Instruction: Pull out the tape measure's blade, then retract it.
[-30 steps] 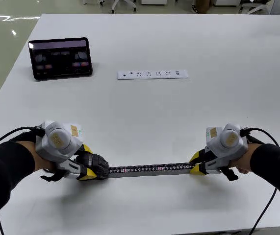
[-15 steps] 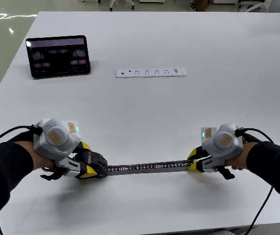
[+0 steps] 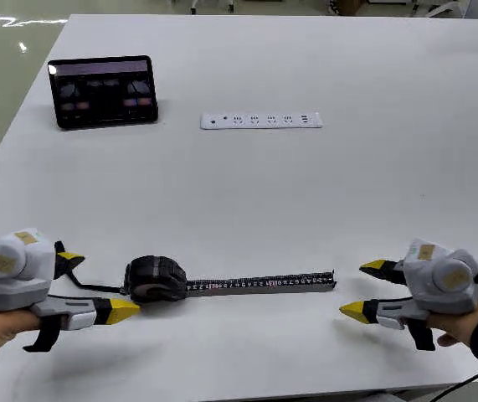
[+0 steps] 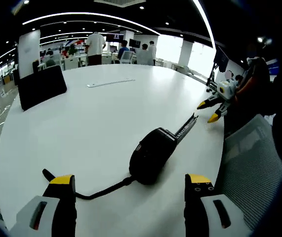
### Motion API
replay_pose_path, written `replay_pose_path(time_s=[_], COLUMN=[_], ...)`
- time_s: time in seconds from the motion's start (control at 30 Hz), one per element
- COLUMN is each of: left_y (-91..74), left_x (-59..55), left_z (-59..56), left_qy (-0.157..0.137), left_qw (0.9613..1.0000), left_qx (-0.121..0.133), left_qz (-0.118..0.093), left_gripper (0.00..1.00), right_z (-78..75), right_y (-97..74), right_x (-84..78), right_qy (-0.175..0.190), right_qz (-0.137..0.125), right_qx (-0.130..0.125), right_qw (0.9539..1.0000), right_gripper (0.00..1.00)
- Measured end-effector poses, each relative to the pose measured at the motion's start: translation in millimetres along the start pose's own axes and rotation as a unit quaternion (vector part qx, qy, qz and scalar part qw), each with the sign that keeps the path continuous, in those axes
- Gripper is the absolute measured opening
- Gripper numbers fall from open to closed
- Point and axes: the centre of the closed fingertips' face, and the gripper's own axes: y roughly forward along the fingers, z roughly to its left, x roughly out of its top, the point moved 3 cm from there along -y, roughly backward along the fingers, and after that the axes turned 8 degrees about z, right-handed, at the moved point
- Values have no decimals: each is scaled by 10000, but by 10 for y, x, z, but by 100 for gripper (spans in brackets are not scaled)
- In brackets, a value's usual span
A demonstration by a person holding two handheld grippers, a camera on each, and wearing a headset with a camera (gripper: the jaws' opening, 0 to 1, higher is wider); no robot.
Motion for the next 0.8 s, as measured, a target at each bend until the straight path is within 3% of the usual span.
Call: replay_pose_path(time_s=[0.07, 0.13, 0.17, 0.23, 0.3, 0.47, 0.6, 0.8], left_y=[-82, -169, -199, -286, -378, -548, -611, -669], left_x=[-35, -105, -132, -183, -235, -229, -197, -150], left_z=[13, 48, 38, -12, -12, 17, 64, 69], left_qy=[-82, -92, -121, -231, -272, -278, -359, -229], left_qw=[9994, 9982, 9979, 9980, 9977, 9962, 9949, 9944], left_qx=[210, 520, 555, 480, 522, 678, 748, 804], left_qz=[-250, -292, -296, -332, -333, -468, -568, -640], left_gripper=[99, 100, 100, 100, 99, 100, 100, 100], right_z=[-23, -6, 10, 68, 109, 112, 165, 148], right_y=[-130, -245, -300, -495, -661, -944, -1047, -1032], right_x=[-54, -128, -150, -126, -202, -397, -456, -409], right_qy=[163, 216, 231, 412, 363, 417, 452, 360], right_qz=[-79, -103, -110, -369, -286, -130, -52, -70], right_qx=[-243, -334, -356, -399, -490, -702, -813, -898], right_qw=[9995, 9992, 9990, 9977, 9977, 9966, 9956, 9953], right_gripper=[52, 56, 57, 57, 60, 66, 76, 86])
